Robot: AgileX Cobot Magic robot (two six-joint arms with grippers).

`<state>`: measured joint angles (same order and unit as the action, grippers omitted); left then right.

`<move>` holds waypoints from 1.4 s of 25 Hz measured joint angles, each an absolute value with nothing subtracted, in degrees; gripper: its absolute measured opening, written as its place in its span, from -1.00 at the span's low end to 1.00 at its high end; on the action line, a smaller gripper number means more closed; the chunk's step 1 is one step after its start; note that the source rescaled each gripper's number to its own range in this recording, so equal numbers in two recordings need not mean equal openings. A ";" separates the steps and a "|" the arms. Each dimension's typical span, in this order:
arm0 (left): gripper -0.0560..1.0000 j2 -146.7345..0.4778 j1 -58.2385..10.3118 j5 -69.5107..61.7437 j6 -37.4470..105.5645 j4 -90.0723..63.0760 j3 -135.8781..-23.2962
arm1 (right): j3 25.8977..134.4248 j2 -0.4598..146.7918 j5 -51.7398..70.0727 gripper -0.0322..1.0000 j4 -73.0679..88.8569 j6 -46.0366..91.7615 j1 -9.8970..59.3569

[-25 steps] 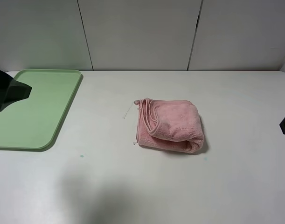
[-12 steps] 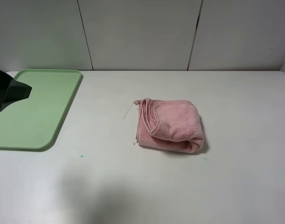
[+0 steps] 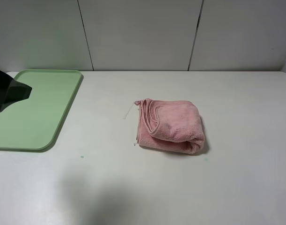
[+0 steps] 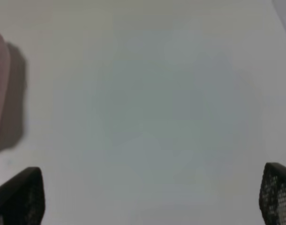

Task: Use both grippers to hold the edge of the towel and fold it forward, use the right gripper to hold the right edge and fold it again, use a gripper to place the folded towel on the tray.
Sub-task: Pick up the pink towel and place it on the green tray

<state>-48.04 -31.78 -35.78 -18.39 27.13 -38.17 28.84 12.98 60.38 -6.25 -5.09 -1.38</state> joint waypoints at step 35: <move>1.00 -48.04 -31.78 -35.78 -18.39 27.13 -38.17 | 27.93 -0.26 59.10 1.00 -4.43 -4.21 -1.38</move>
